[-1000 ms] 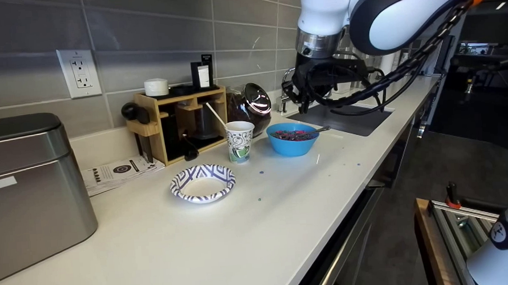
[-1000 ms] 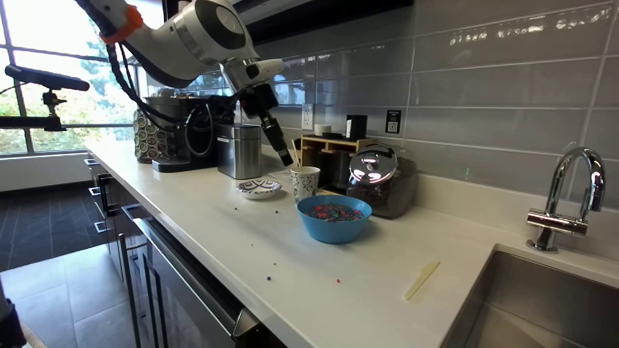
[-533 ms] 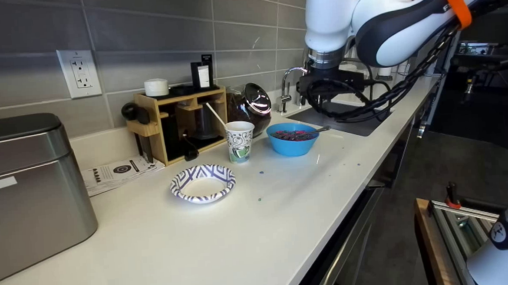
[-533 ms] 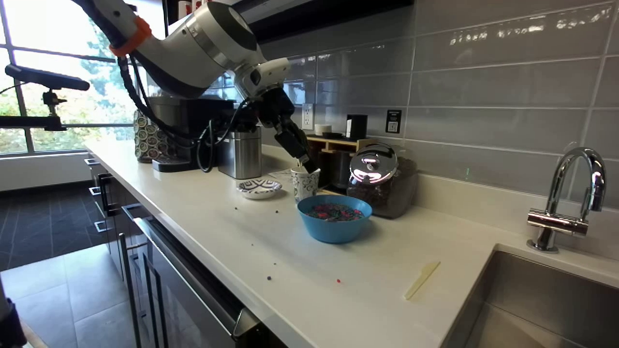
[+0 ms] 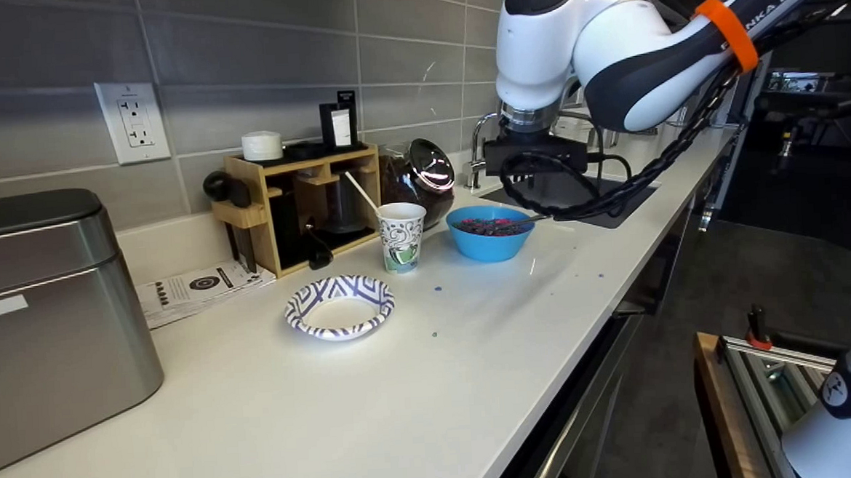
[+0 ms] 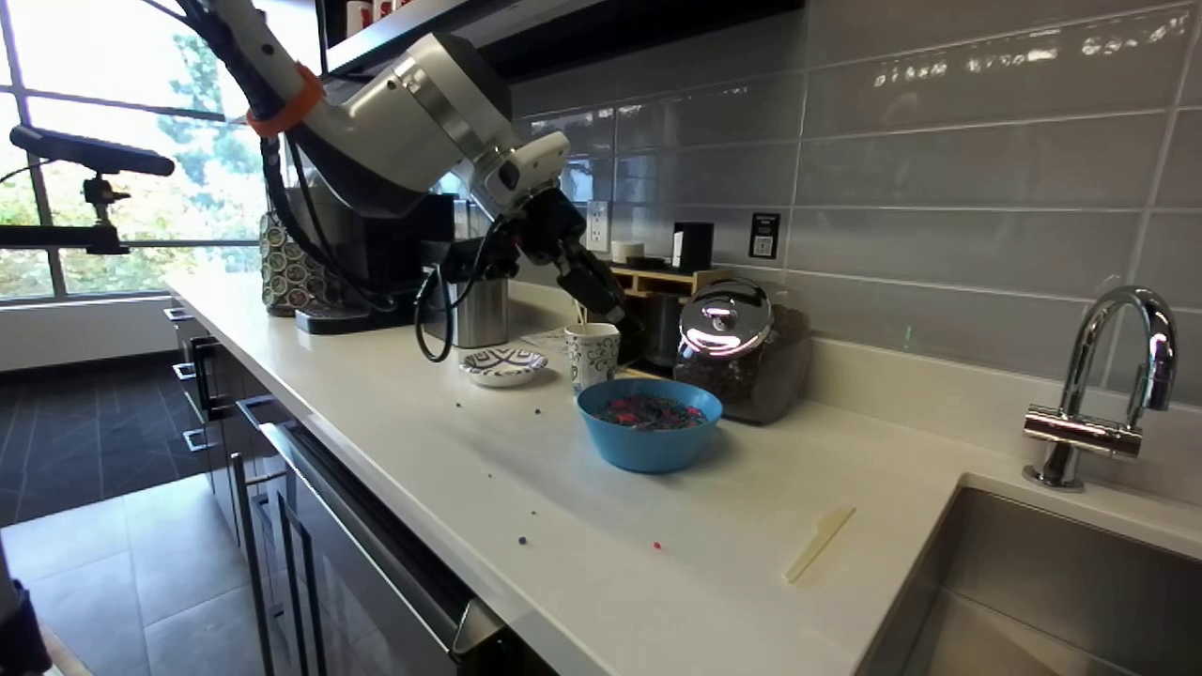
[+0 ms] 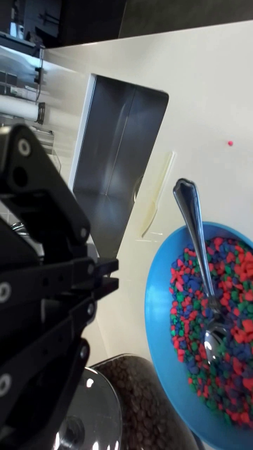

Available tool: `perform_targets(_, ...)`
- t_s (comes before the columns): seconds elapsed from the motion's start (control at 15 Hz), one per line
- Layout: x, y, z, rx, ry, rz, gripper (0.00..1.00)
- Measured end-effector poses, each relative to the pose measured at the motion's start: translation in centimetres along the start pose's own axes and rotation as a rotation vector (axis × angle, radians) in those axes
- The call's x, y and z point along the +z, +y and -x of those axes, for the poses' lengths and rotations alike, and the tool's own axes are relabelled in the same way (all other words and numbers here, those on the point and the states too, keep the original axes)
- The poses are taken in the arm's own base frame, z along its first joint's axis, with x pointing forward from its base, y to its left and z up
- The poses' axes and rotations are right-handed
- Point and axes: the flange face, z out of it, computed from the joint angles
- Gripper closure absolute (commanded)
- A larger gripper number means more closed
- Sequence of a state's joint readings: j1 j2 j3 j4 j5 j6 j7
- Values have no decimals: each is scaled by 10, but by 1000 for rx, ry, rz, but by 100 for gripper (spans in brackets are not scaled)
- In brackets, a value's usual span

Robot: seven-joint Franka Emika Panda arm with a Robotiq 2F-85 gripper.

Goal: Pick up some cereal from the counter and put it in the blue bowl.

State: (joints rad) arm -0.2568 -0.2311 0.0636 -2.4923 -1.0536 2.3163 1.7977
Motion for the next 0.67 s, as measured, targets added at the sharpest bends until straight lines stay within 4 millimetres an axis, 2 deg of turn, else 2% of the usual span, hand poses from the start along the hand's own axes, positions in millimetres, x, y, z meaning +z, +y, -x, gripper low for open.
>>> perform_targets(0.27, 0, -18, 10, -40, 18, -38, 43)
perform_targets(0.6, -10, -27, 21, -94, -1, -76, 4)
perform_targets(0.67, -14, -30, 26, -130, -34, -99, 0)
